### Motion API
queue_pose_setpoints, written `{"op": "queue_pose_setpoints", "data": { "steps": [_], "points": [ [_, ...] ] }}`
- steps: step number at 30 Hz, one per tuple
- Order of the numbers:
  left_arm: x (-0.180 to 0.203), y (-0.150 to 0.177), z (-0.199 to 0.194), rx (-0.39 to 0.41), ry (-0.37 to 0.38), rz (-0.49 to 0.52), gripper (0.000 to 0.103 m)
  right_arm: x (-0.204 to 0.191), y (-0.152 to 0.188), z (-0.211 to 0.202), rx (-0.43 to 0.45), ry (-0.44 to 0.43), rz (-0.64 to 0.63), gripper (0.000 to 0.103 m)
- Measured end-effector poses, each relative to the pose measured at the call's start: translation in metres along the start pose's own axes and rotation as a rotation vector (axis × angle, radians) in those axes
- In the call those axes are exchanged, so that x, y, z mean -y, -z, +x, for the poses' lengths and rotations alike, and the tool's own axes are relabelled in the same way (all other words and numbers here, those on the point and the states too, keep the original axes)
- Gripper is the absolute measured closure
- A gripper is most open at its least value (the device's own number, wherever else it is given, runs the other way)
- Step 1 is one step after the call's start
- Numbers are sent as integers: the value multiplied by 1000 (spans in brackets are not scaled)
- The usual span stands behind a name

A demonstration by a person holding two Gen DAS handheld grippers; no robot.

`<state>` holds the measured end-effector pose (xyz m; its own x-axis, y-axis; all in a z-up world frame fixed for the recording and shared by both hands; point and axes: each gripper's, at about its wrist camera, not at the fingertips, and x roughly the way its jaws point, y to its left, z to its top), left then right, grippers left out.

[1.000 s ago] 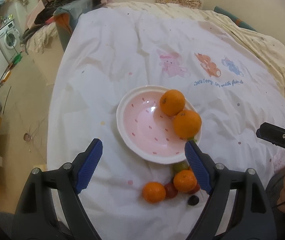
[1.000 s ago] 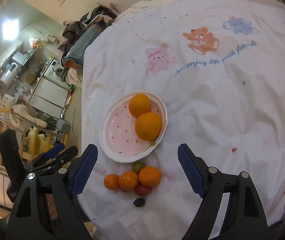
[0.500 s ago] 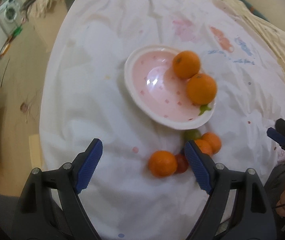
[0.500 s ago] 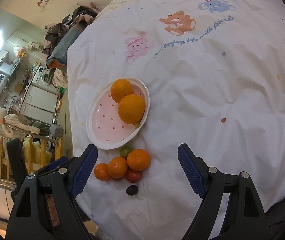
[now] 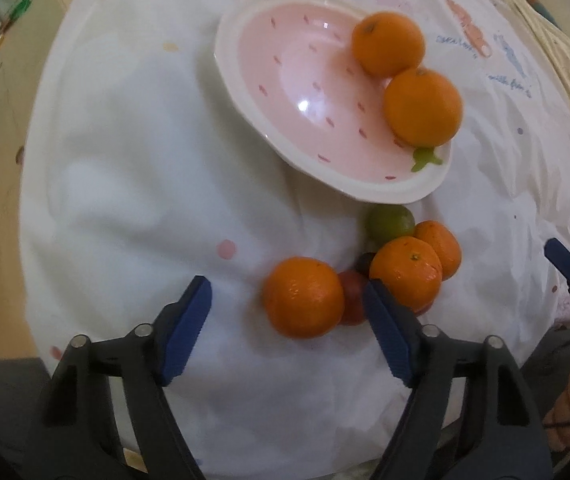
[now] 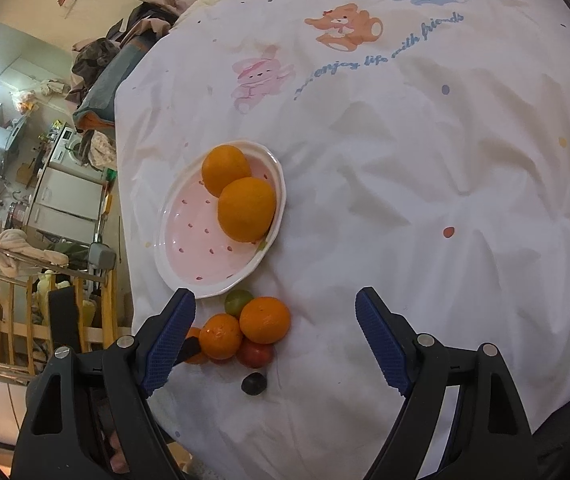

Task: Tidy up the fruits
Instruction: 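Grasp a mandarin with the left tool while the right tool grasps the dark plum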

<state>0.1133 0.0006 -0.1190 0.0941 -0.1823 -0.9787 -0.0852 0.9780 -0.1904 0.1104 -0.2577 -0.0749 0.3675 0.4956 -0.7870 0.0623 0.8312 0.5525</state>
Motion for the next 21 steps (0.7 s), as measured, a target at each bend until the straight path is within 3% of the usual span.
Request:
{"op": "queue_pose_setpoints", "data": {
  "steps": [6,12,21],
  "points": [
    [1,2,2,-10,43,-17,66,7,-2,1,-1,4,30,18],
    [0,6,-4,-9,42,0,68,4,-2,7,-17,9,24,18],
    [-1,1,-26,77,-8,15,68,-8,9,22,-80,46,-58,18]
  ]
}}
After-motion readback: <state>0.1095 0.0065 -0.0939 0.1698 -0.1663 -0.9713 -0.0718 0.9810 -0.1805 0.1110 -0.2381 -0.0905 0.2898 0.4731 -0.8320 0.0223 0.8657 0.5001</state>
